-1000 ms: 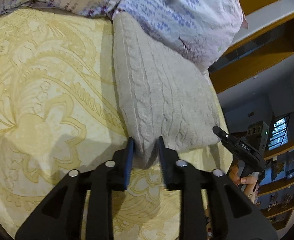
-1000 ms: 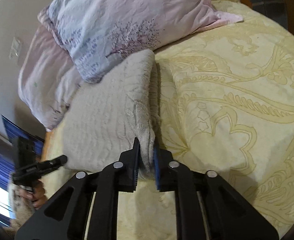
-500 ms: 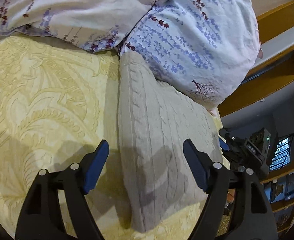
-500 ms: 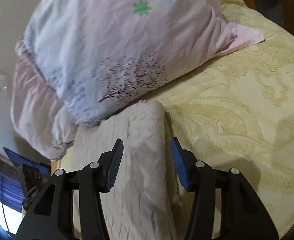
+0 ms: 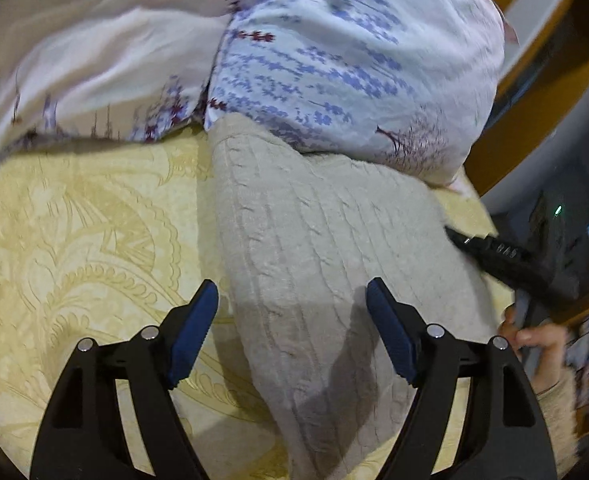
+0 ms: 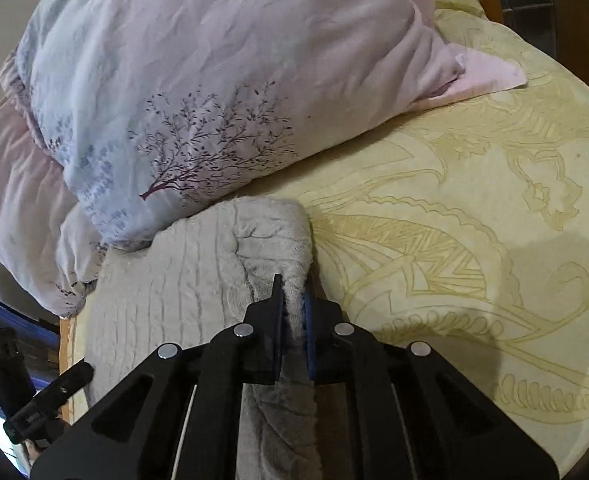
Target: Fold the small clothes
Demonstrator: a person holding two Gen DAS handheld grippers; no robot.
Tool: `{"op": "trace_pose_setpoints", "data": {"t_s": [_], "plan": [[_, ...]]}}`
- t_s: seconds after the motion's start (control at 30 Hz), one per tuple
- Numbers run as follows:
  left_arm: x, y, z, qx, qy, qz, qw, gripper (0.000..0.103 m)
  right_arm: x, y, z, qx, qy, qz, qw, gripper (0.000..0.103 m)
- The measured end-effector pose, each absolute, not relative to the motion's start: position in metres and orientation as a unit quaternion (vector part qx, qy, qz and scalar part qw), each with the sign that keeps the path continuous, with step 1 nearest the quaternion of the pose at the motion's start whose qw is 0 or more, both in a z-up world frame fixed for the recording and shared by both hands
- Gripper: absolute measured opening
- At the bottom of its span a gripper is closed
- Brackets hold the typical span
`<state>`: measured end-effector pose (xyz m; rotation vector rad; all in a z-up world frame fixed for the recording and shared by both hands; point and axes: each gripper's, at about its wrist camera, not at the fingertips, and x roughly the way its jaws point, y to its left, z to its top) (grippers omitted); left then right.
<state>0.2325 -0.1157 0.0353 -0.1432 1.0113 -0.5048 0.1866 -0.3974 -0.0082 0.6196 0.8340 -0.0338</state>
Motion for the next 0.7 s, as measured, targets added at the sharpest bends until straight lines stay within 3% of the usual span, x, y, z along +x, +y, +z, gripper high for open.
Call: {"op": "trace_pose_setpoints", "data": {"t_s": [0.03,0.1,0.17,0.2,0.7], "plan": [[0.233,-0.117,0.036,-0.060,0.476,-0.237,0.845,0.077,0.185,-0.398,-0.006,0.297,0.398,-0.012,0.868,0.011],[0.230,-0.121,0.038,-0.044,0.469,-0.232,0.851,0.077,0.178,-0.401,0.001,0.307,0.396,-0.001,0.866,0.028],[0.231,-0.124,0.039,-0.035,0.465,-0.229,0.855,0.078,0.167,-0.404,0.005,0.317,0.392,0.011,0.864,0.063],[0.231,-0.124,0.038,-0.034,0.464,-0.228,0.855,0.078,0.161,-0.405,0.007,0.319,0.387,0.018,0.865,0.066],[0.243,-0.121,0.020,-0.101,0.495,-0.245,0.828,0.083,0.153,-0.405,-0.016,0.365,0.425,0.092,0.823,0.066]]}}
